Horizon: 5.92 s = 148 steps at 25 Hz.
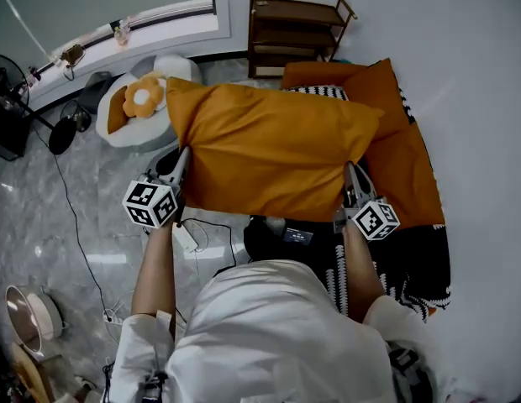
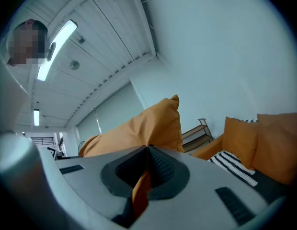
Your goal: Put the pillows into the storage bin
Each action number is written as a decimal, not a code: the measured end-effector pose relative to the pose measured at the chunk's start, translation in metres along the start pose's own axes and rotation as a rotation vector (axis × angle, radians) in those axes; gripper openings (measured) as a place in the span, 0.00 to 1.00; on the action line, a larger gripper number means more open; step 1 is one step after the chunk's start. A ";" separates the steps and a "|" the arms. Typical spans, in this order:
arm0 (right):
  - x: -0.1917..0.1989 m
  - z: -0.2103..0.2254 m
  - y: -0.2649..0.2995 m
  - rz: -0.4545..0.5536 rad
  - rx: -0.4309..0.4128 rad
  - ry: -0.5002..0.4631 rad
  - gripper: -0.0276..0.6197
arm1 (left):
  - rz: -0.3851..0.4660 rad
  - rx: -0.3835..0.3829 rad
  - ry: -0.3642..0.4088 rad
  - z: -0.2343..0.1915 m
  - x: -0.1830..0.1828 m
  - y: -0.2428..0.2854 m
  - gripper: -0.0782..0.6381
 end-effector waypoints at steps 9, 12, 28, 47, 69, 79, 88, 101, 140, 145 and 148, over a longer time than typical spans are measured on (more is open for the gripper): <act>0.039 -0.017 0.142 -0.090 -0.133 0.041 0.09 | -0.019 -0.147 0.002 -0.104 -0.006 0.003 0.13; 0.047 -0.017 0.196 -0.119 -0.160 0.057 0.09 | -0.037 -0.172 -0.004 -0.143 -0.011 0.020 0.13; 0.065 -0.002 0.371 -0.133 -0.197 0.123 0.09 | -0.077 -0.189 0.024 -0.287 -0.044 0.124 0.13; 0.105 0.041 0.421 0.015 0.260 0.242 0.09 | -0.201 0.323 0.064 -0.409 -0.037 0.389 0.13; 0.333 0.105 0.378 0.226 0.867 0.698 0.09 | -0.611 0.861 0.227 -0.350 0.191 0.636 0.13; 0.458 0.128 0.360 0.237 1.044 0.866 0.09 | -0.803 0.915 0.301 -0.350 0.332 0.639 0.13; 0.535 0.161 0.369 0.158 1.089 0.927 0.09 | -0.912 0.887 0.337 -0.364 0.415 0.654 0.13; 0.607 0.186 0.379 0.075 1.143 1.042 0.10 | -0.993 0.767 0.475 -0.389 0.487 0.672 0.25; 0.028 -0.068 0.087 0.370 0.935 -0.306 0.33 | 0.077 1.226 0.030 0.002 -0.026 0.360 0.36; 0.002 -0.106 0.004 0.406 0.985 -0.400 0.33 | 0.126 1.287 0.044 0.074 -0.058 0.310 0.36; -0.002 -0.113 -0.052 0.428 1.020 -0.414 0.33 | 0.109 1.321 0.033 0.122 -0.063 0.286 0.36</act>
Point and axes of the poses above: the fingertips, and each gripper's own axes: y forward along the fingers, z to its right, x out of its underside, the point moved 1 cm from there along -y, backward along the fingers, and after that the axes turned 5 degrees about y, right-handed, at the moved point
